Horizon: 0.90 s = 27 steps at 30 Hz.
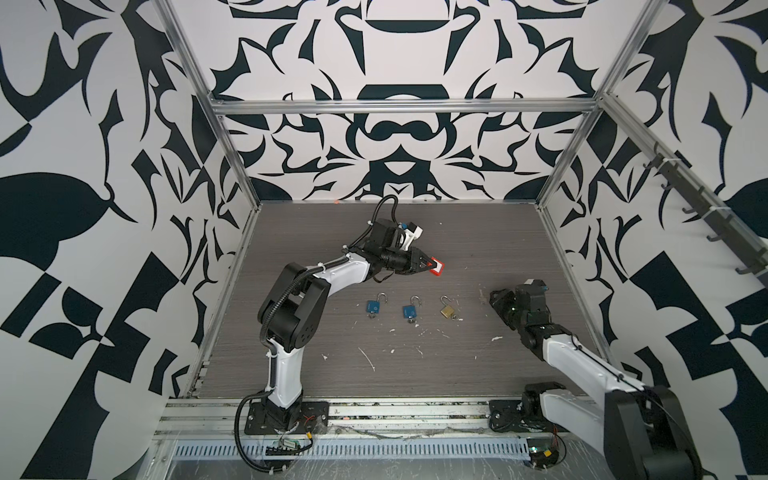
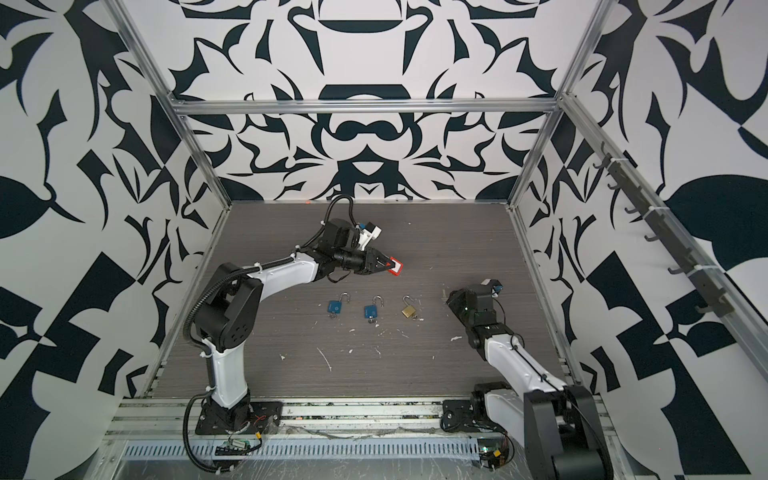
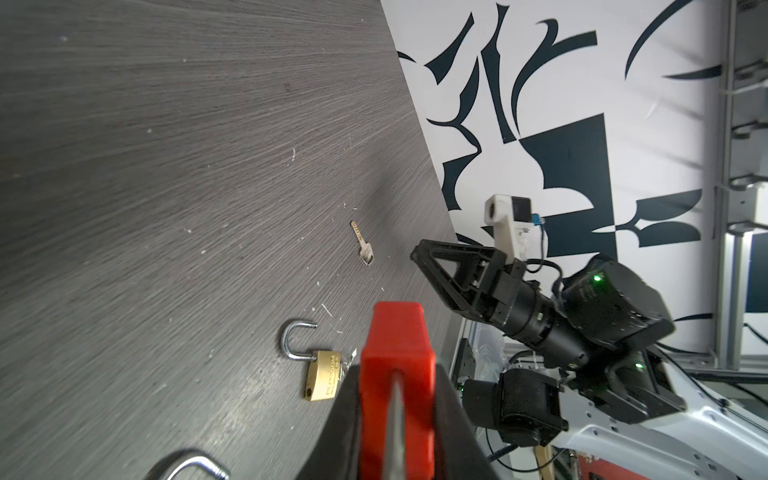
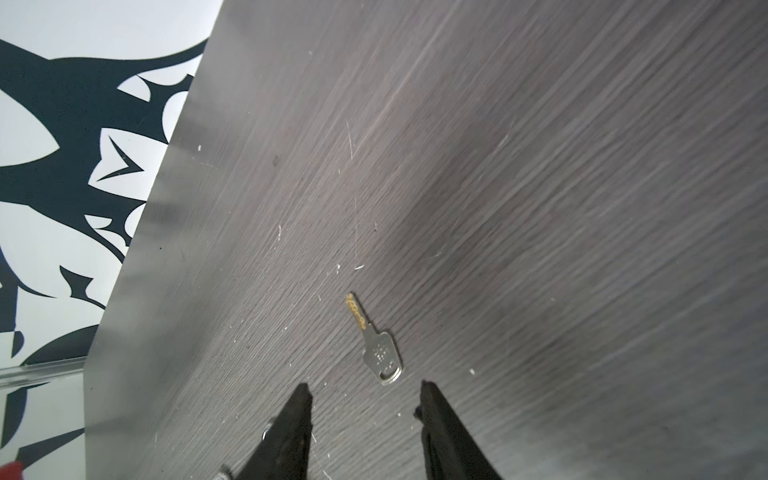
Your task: Lock with the key
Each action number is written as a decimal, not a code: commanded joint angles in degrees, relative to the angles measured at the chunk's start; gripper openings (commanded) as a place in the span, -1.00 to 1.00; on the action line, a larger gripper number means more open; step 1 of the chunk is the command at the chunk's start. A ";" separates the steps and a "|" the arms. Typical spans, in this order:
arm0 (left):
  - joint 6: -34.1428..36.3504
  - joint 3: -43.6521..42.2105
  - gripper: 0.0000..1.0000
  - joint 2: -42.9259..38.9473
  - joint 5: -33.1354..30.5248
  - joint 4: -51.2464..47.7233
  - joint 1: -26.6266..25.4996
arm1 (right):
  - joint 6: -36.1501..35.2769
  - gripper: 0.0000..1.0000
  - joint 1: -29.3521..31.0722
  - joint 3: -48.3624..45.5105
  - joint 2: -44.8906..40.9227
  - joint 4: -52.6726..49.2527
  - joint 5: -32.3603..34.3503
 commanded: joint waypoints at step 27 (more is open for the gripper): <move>37.33 61.37 -1.00 41.67 9.11 -54.34 -11.56 | -8.46 -0.13 -0.21 6.07 -11.51 -10.62 0.94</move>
